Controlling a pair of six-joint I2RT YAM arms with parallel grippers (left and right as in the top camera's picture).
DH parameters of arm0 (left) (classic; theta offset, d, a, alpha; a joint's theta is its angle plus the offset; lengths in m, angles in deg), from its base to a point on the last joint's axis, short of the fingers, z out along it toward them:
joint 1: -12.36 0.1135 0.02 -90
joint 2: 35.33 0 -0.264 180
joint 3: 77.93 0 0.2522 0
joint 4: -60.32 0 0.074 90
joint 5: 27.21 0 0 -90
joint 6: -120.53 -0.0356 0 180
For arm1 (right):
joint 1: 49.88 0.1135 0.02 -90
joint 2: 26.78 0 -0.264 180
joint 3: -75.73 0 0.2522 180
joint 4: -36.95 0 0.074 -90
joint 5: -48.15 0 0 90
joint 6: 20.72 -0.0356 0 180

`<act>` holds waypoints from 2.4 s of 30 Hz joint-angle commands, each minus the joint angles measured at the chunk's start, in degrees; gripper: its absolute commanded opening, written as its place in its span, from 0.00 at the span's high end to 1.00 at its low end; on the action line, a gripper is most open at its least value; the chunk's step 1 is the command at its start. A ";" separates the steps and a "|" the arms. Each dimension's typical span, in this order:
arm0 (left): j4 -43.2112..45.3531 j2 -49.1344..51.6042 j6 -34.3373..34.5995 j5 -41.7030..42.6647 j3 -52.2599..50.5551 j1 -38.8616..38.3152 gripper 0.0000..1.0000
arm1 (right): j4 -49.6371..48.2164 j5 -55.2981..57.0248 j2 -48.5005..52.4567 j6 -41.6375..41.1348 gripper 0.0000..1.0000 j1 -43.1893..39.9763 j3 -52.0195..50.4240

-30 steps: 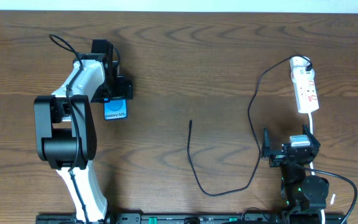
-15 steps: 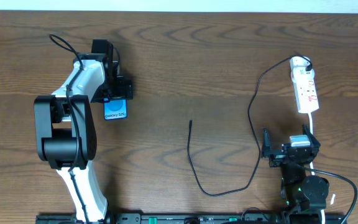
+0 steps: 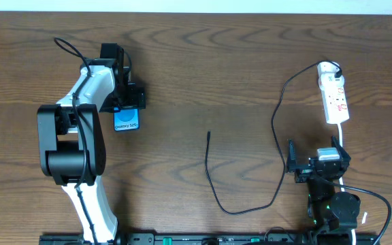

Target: Plug charger to phone and switch on socket

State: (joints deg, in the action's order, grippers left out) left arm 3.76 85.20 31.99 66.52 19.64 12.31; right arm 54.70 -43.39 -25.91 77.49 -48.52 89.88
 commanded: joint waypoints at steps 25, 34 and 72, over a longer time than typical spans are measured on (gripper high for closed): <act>0.09 0.90 -0.35 -0.35 -1.86 0.09 0.13 | 0.20 -0.11 -0.22 0.63 0.01 -0.20 -0.09; 0.07 0.90 -0.35 -0.35 -1.86 0.09 0.13 | 0.20 -0.11 -0.22 0.63 0.01 -0.20 -0.09; 0.07 0.90 -0.33 -0.33 -1.86 0.09 0.19 | 0.20 -0.11 -0.22 0.63 0.01 -0.20 -0.09</act>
State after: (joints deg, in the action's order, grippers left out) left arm 3.95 85.20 31.99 66.50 19.64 12.33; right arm 54.70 -43.39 -25.91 77.49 -48.52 89.88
